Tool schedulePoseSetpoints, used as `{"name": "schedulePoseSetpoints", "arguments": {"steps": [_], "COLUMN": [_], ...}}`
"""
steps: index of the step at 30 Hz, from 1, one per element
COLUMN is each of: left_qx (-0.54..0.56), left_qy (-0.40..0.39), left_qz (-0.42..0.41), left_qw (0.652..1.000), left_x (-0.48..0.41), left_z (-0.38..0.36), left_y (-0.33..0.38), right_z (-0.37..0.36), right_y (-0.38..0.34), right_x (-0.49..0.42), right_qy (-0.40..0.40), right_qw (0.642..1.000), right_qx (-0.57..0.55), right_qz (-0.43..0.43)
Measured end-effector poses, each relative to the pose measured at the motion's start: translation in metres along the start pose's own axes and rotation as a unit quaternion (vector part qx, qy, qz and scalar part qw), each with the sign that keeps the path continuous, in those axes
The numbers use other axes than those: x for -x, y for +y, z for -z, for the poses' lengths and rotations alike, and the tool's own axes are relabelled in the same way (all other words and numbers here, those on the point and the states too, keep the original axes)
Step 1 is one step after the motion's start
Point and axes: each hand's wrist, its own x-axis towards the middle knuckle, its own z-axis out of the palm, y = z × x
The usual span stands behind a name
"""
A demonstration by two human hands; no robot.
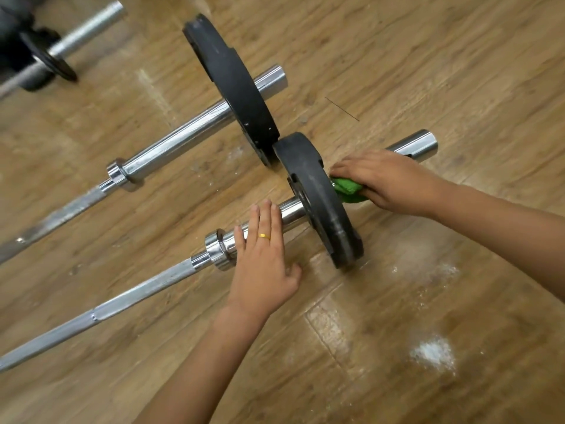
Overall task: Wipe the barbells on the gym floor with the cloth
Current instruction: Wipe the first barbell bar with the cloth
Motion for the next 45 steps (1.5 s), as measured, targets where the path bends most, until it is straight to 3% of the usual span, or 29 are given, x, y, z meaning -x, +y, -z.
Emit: {"name": "schedulePoseSetpoints", "arguments": {"steps": [4, 10, 15, 19, 21, 25, 32, 36, 42, 45], "left_qx": [0.012, 0.019, 0.019, 0.017, 0.010, 0.008, 0.014, 0.005, 0.002, 0.009], "left_qy": [-0.004, -0.010, -0.011, -0.007, -0.002, -0.010, -0.011, -0.001, 0.002, 0.003], "left_qz": [-0.001, 0.001, 0.006, 0.001, 0.002, -0.003, 0.004, -0.002, -0.002, -0.002], "left_qw": [1.000, 1.000, 1.000, 1.000, 1.000, 1.000, 1.000, 1.000, 1.000, 1.000], "left_x": [-0.002, 0.000, 0.005, 0.011, 0.014, 0.020, 0.035, 0.041, 0.052, 0.056], "left_z": [0.001, 0.002, -0.001, -0.007, -0.009, -0.009, -0.016, -0.021, -0.027, -0.030], "left_y": [-0.002, 0.000, 0.004, 0.008, 0.008, 0.007, 0.018, 0.020, 0.025, 0.028], "right_z": [0.002, -0.012, -0.007, -0.013, -0.006, 0.002, -0.003, 0.007, -0.001, 0.003], "right_y": [0.004, -0.015, -0.003, -0.025, -0.013, -0.004, -0.020, -0.001, -0.021, -0.001], "right_x": [-0.001, 0.001, 0.007, 0.023, 0.025, 0.033, 0.047, 0.051, 0.061, 0.069], "right_qy": [0.039, 0.026, 0.089, 0.059, 0.046, 0.102, 0.039, 0.091, 0.066, 0.087], "right_qw": [0.996, 0.999, 0.984, 0.995, 0.994, 0.980, 0.992, 0.976, 0.991, 0.984], "right_qx": [-0.014, -0.025, -0.016, -0.011, -0.014, -0.012, -0.035, -0.011, -0.025, -0.023], "right_qz": [-0.076, -0.033, -0.156, -0.077, -0.097, -0.172, -0.114, -0.196, -0.114, -0.157]}}
